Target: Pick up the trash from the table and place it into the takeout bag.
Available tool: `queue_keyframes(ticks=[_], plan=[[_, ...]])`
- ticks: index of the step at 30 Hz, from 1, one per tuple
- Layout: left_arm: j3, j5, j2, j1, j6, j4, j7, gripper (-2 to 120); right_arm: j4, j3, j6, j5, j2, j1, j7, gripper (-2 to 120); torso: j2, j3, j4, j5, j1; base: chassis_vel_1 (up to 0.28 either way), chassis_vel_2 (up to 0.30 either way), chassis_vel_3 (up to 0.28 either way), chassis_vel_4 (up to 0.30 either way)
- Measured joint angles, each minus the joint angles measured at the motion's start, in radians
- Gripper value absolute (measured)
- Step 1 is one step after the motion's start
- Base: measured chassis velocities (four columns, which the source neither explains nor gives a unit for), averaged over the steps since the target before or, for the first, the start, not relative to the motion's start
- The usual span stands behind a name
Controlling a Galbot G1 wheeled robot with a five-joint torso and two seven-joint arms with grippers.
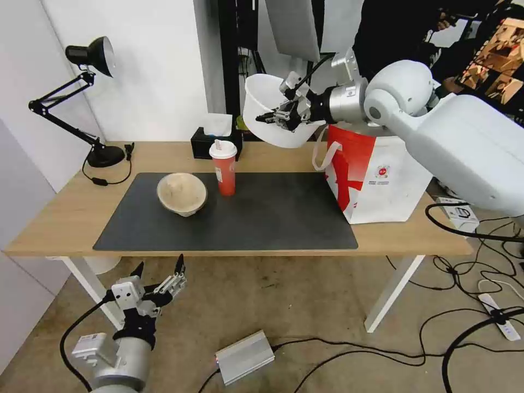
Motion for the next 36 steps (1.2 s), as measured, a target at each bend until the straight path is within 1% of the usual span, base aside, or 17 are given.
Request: queue_keyframes(ticks=[8,15,23,36], plan=[[0.004,-0.002,-0.008,-0.005,0.002,-0.004,0.000,100,-0.013,0.023,0.000,0.000,-0.010,-0.008,0.001,0,0.000,0.000,0.0000,-0.0001,0.000,0.000,0.000,0.000,0.000],[0.003,-0.005,-0.001,-0.001,0.002,-0.009,0.000,100,-0.021,0.032,0.000,-0.001,-0.027,-0.009,0.001,0,0.000,0.000,0.0000,0.0000,0.000,0.000,0.000,0.000,0.000],[0.002,-0.006,0.002,0.003,0.002,-0.017,0.000,100,-0.028,0.040,0.004,-0.003,-0.078,-0.016,-0.004,0,0.000,0.000,-0.0002,0.0001,0.000,0.000,0.000,0.000,0.000],[0.009,-0.002,-0.002,0.005,0.002,-0.019,0.000,100,-0.045,0.061,0.012,-0.002,-0.115,-0.016,-0.012,0,0.000,0.000,0.0000,0.0000,0.000,0.000,0.000,0.000,0.000]])
